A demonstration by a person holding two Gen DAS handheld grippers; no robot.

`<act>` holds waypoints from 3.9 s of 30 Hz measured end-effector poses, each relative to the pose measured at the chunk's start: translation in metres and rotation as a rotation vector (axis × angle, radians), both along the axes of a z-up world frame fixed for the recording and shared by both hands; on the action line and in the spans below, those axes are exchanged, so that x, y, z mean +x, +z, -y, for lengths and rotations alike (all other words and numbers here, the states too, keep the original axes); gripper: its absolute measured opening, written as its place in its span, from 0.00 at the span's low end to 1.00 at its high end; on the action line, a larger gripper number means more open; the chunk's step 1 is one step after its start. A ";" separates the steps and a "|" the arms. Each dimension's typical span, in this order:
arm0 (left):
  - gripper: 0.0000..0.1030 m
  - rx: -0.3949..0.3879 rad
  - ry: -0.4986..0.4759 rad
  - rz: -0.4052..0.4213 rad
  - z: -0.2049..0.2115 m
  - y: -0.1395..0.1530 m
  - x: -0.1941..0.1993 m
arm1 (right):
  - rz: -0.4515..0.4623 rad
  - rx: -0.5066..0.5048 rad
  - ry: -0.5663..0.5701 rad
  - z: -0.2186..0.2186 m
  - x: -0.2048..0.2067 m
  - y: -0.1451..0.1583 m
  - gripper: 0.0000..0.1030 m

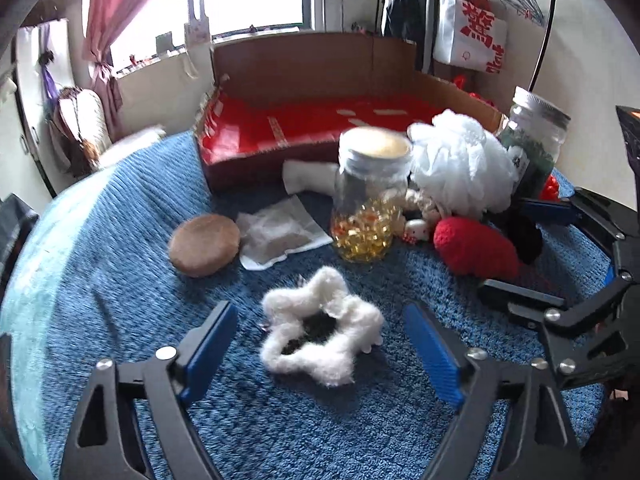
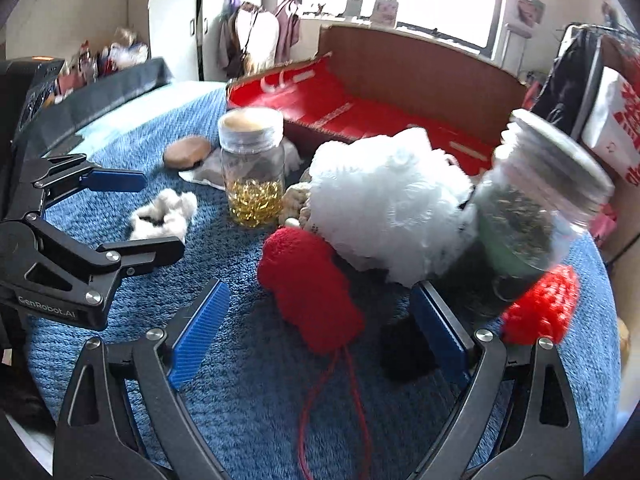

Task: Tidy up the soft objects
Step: 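Grasp the white star scrunchie with the left gripper while the right grasps the red plush, then carry the star scrunchie and red plush into the red-lined box with both grippers, then open both grippers to drop the scrunchie and plush into the box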

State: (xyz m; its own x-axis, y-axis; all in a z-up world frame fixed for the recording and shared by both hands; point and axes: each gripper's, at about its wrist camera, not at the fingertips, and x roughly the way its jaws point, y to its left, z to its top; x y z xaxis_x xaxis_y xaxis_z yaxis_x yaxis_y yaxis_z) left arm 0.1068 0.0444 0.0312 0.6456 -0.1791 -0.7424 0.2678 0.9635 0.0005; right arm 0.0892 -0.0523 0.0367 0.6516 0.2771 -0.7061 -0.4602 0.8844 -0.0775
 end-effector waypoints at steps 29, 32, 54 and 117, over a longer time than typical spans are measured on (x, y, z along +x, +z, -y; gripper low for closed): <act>0.49 -0.075 -0.040 0.076 0.007 0.022 -0.066 | -0.024 0.129 -0.075 0.059 -0.058 0.022 0.37; 0.49 -0.077 -0.042 0.075 0.010 0.021 -0.066 | -0.026 0.134 -0.095 0.066 -0.061 0.021 0.37; 0.49 -0.010 0.009 0.055 -0.027 0.037 0.014 | 0.008 0.059 -0.333 0.164 -0.014 0.035 0.37; 0.56 0.131 -0.130 -0.224 0.035 0.010 0.239 | -0.331 -0.303 -0.039 0.059 0.270 0.008 0.39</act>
